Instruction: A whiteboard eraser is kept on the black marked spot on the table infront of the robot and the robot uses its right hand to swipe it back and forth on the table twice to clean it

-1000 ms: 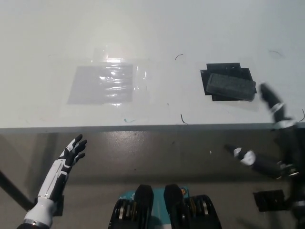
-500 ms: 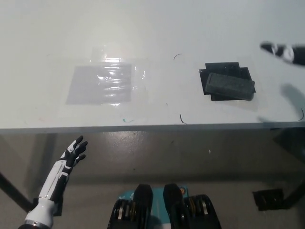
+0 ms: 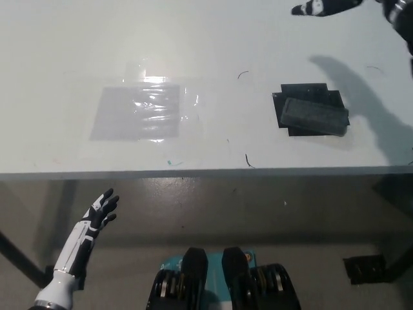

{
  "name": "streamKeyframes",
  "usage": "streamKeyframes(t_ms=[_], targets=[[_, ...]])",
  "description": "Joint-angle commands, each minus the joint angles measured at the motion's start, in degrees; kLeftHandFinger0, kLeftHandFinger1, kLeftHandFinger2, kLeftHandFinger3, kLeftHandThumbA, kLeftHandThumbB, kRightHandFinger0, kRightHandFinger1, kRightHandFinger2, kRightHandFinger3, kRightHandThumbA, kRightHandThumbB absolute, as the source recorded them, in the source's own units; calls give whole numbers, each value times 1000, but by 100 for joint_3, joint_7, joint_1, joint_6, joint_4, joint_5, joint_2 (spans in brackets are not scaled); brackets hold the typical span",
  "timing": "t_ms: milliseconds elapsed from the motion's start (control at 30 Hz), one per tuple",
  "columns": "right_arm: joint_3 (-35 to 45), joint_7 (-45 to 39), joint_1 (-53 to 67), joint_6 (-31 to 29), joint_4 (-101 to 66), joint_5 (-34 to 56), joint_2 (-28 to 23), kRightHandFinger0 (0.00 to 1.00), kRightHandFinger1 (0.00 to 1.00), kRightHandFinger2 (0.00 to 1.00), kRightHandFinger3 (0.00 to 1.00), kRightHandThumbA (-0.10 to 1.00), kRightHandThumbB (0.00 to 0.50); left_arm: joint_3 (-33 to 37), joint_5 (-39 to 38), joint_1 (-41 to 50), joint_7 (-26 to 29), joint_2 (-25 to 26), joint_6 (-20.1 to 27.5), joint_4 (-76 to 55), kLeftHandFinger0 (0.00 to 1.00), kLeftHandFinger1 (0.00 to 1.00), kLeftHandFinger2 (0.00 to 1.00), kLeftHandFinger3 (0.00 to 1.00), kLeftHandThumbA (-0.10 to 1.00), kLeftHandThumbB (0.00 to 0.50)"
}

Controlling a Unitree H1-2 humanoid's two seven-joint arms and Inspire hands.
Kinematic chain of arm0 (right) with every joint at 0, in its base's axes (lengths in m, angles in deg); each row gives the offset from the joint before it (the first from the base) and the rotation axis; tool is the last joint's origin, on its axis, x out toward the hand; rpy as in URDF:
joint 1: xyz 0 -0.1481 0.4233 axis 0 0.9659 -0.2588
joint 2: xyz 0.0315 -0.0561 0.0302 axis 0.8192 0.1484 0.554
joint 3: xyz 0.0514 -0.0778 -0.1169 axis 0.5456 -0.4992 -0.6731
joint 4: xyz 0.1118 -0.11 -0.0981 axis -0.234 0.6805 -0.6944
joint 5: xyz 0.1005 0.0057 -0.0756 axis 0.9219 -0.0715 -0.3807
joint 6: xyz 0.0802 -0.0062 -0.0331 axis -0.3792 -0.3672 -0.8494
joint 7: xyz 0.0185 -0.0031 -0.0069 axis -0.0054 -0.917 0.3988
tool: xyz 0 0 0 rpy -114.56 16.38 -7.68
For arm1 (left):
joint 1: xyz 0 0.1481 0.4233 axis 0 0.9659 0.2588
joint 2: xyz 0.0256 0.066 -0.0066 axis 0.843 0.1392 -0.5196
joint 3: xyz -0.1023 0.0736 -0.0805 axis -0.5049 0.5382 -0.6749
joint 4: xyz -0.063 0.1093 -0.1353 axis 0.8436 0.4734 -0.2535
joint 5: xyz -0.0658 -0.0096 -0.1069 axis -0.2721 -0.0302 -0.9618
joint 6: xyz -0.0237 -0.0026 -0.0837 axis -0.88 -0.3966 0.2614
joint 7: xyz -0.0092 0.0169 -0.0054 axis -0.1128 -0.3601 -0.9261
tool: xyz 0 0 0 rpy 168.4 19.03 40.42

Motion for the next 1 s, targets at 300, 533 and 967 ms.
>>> streamKeyframes(t_ms=[300,533,967], targets=[[-1937,-2782,-4063,372,4083,-1369,218,1000,1000,1000,1000,1000,319,38,275,-74,-93,263,328,-434,1000,1000,1000,1000,1000,448],[-2035,-2868,-3975,377,4301,-1165,256,1000,1000,1000,1000,1000,296,50,359,29,-64,235,300,-451,1000,1000,1000,1000,1000,454],[-2235,-2124,-3420,147,4553,-1306,542,1000,1000,1000,1000,1000,408,104,537,124,-59,252,319,-449,1000,1000,1000,1000,1000,424]])
